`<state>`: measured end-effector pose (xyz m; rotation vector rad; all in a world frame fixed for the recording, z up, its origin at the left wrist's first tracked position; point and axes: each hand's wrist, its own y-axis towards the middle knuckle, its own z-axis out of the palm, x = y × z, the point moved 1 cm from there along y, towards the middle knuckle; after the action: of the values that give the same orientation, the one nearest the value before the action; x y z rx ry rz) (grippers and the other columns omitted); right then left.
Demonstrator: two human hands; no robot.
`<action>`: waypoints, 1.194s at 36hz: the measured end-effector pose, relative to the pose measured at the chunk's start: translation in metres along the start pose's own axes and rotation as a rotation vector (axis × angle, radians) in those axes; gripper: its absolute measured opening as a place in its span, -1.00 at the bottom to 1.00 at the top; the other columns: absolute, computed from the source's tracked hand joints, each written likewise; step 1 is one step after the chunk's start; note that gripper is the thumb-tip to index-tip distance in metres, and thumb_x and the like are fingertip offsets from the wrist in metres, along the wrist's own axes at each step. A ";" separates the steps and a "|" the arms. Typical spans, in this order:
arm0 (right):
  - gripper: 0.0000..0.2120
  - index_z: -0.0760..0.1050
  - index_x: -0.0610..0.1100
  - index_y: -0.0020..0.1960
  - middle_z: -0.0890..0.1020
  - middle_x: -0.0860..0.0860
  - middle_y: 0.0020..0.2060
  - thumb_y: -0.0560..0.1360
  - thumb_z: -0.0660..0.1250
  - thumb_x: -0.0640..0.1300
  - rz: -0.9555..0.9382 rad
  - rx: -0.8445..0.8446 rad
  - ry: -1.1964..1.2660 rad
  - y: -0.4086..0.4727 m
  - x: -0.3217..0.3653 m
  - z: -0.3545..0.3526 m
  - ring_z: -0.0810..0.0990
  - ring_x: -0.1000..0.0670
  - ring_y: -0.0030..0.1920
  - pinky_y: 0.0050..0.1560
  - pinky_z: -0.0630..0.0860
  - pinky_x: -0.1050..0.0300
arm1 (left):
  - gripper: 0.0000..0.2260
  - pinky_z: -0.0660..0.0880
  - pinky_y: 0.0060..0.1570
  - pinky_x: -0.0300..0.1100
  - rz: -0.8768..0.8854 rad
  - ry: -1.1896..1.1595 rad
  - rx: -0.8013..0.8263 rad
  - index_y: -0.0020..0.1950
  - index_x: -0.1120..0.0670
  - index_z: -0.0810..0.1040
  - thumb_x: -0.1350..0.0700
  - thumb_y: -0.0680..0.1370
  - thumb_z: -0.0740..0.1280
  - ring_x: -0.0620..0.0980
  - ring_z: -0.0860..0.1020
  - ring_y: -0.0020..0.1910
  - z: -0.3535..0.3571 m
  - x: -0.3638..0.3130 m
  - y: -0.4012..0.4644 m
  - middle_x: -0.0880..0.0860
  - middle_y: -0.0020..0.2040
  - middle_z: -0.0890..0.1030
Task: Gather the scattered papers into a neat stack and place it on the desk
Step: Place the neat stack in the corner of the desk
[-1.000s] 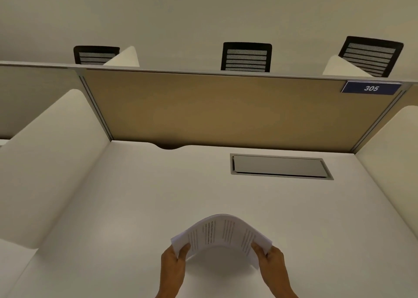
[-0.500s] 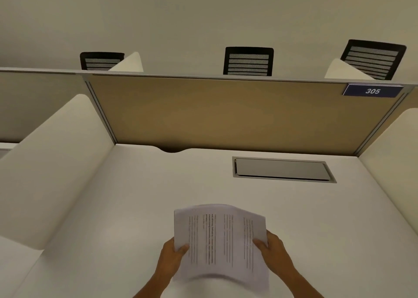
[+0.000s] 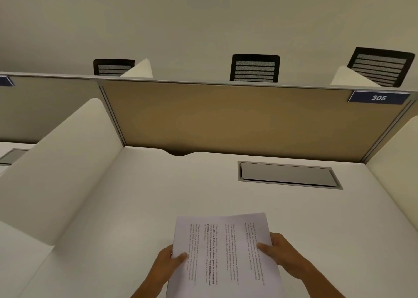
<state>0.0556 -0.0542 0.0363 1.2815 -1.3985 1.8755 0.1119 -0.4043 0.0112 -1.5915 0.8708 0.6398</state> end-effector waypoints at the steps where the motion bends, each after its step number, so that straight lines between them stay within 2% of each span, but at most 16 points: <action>1: -0.68 0.59 -0.12 0.25 0.71 -0.14 0.13 0.54 0.41 -0.02 0.013 0.001 -0.003 0.000 0.001 -0.001 0.71 -0.20 0.12 0.00 0.67 -0.05 | -0.74 0.57 0.20 0.13 -0.001 -0.010 -0.004 0.22 0.07 0.60 0.06 0.55 0.40 0.09 0.68 0.07 -0.001 0.000 -0.001 0.06 0.13 0.70; 7: -0.69 0.57 -0.11 0.27 0.72 -0.12 0.11 0.55 0.41 -0.08 0.070 -0.017 -0.014 0.003 0.006 -0.003 0.72 -0.19 0.11 0.05 0.67 -0.15 | -0.78 0.62 0.12 0.10 0.007 -0.092 -0.030 0.14 0.06 0.63 0.06 0.52 0.45 0.07 0.71 -0.01 -0.009 0.000 -0.004 0.03 0.05 0.73; 12: -0.75 0.57 -0.14 0.24 0.74 -0.13 0.07 0.58 0.36 -0.17 0.064 -0.053 -0.060 0.006 0.012 -0.004 0.73 -0.21 0.07 0.12 0.63 -0.27 | -0.73 0.65 0.01 0.03 0.021 -0.148 -0.014 0.13 0.07 0.63 0.03 0.47 0.50 0.05 0.73 -0.05 -0.016 0.003 -0.007 0.00 0.00 0.75; 15: -0.75 0.56 -0.13 0.25 0.74 -0.12 0.08 0.57 0.37 -0.18 0.053 -0.053 -0.080 0.008 0.021 -0.002 0.73 -0.21 0.06 0.11 0.63 -0.28 | -0.71 0.65 0.03 0.05 0.022 -0.180 -0.041 0.14 0.11 0.63 0.06 0.46 0.51 0.08 0.73 -0.04 -0.021 0.006 -0.009 0.03 0.00 0.75; 18: -0.74 0.55 -0.13 0.25 0.74 -0.11 0.06 0.57 0.37 -0.20 0.042 -0.045 -0.101 0.011 0.029 0.000 0.73 -0.21 0.04 0.09 0.64 -0.27 | -0.72 0.66 -0.07 -0.03 0.025 -0.209 -0.067 0.14 0.11 0.62 0.07 0.47 0.50 0.08 0.73 -0.06 -0.023 0.007 -0.014 0.04 -0.01 0.75; 24: -0.76 0.54 -0.14 0.24 0.75 -0.12 0.04 0.58 0.36 -0.22 0.038 -0.036 -0.112 0.016 0.041 0.008 0.74 -0.21 0.03 0.08 0.65 -0.26 | -0.73 0.61 0.10 0.19 0.049 -0.304 -0.053 0.18 0.15 0.60 0.10 0.52 0.44 0.19 0.71 0.01 -0.028 0.010 -0.021 0.13 0.05 0.73; 27: -0.76 0.54 -0.11 0.24 0.74 -0.12 0.05 0.57 0.37 -0.20 0.039 -0.037 -0.122 0.016 0.045 0.012 0.74 -0.21 0.03 0.07 0.65 -0.26 | -0.72 0.61 0.09 0.19 0.062 -0.318 -0.062 0.19 0.14 0.59 0.08 0.51 0.44 0.18 0.71 0.01 -0.030 0.012 -0.024 0.11 0.06 0.73; 32: -0.76 0.55 -0.09 0.22 0.76 -0.07 -0.02 0.56 0.40 -0.16 0.023 -0.085 -0.152 0.019 0.051 0.017 0.76 -0.18 -0.04 -0.06 0.70 -0.16 | -0.69 0.66 -0.02 0.11 0.072 -0.375 -0.082 0.20 0.15 0.58 0.09 0.50 0.45 0.17 0.72 -0.02 -0.034 0.012 -0.026 0.11 0.04 0.73; 38: -0.76 0.58 -0.10 0.20 0.76 -0.06 -0.02 0.54 0.42 -0.13 0.003 -0.093 -0.178 0.021 0.058 0.018 0.76 -0.18 -0.05 -0.07 0.70 -0.15 | -0.71 0.66 -0.06 0.10 0.057 -0.435 -0.087 0.21 0.12 0.56 0.13 0.52 0.44 0.17 0.72 -0.02 -0.035 0.007 -0.029 0.11 0.04 0.74; 43: -0.77 0.59 -0.11 0.20 0.76 -0.07 -0.02 0.54 0.42 -0.14 -0.003 -0.097 -0.184 0.021 0.059 0.018 0.76 -0.18 -0.05 -0.06 0.70 -0.15 | -0.72 0.63 0.04 0.17 0.064 -0.432 -0.092 0.23 0.12 0.55 0.16 0.53 0.43 0.19 0.71 0.00 -0.034 0.005 -0.030 0.13 0.03 0.73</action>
<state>0.0192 -0.0872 0.0791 1.4371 -1.5585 1.7008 0.1375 -0.4361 0.0311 -1.4336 0.5771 1.0364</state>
